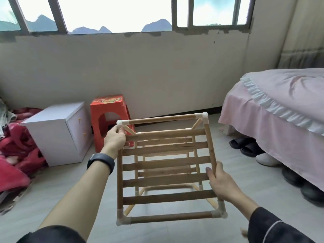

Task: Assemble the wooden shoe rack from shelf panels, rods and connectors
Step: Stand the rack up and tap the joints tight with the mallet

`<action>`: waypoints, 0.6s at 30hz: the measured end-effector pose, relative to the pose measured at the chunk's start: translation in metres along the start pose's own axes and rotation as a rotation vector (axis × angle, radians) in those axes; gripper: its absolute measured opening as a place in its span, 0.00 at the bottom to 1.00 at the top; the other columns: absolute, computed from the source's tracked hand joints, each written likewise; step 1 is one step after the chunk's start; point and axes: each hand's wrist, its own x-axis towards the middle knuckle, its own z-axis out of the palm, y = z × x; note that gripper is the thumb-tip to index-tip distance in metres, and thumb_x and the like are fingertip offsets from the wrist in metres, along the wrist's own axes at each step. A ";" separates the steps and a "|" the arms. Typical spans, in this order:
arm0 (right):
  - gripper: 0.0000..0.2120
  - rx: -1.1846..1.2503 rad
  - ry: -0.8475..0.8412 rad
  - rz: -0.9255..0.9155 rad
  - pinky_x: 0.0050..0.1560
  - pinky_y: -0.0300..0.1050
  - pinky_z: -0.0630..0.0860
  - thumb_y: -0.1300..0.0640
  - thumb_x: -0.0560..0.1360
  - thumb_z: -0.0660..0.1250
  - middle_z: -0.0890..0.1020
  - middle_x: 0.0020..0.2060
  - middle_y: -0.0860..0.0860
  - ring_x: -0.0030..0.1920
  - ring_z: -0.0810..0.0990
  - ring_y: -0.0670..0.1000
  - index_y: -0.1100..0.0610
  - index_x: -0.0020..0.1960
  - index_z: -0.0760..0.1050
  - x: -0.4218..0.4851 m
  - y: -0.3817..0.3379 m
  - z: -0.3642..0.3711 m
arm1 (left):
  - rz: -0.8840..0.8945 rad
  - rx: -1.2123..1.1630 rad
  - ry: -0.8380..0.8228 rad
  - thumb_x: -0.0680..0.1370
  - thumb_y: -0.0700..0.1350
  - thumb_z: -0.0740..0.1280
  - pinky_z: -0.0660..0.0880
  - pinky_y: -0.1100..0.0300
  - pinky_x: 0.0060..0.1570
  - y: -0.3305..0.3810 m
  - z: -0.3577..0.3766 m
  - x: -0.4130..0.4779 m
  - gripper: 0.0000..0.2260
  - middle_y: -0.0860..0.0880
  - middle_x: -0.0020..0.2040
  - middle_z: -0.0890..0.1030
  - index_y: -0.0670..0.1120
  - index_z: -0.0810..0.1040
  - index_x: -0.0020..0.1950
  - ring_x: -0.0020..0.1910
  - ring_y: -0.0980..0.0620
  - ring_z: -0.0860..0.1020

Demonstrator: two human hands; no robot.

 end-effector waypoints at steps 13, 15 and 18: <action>0.17 0.028 0.038 0.101 0.53 0.64 0.81 0.42 0.85 0.48 0.79 0.51 0.58 0.52 0.81 0.59 0.55 0.63 0.60 0.051 -0.062 -0.034 | -0.198 0.002 -0.121 0.84 0.56 0.58 0.79 0.53 0.45 -0.079 0.013 -0.085 0.16 0.47 0.49 0.81 0.45 0.72 0.62 0.46 0.47 0.82; 0.19 0.097 0.009 0.126 0.56 0.65 0.80 0.43 0.85 0.52 0.80 0.53 0.57 0.55 0.80 0.59 0.56 0.66 0.63 0.054 -0.067 -0.044 | -0.174 -0.038 -0.106 0.85 0.56 0.58 0.79 0.59 0.34 -0.081 0.010 -0.088 0.15 0.47 0.45 0.83 0.46 0.75 0.58 0.42 0.50 0.84; 0.18 0.212 0.041 0.082 0.54 0.62 0.82 0.47 0.83 0.61 0.79 0.56 0.55 0.54 0.80 0.56 0.57 0.67 0.67 0.047 -0.063 -0.052 | -0.114 -0.004 -0.068 0.84 0.56 0.58 0.77 0.61 0.31 -0.068 0.013 -0.085 0.14 0.47 0.45 0.83 0.47 0.75 0.56 0.42 0.53 0.82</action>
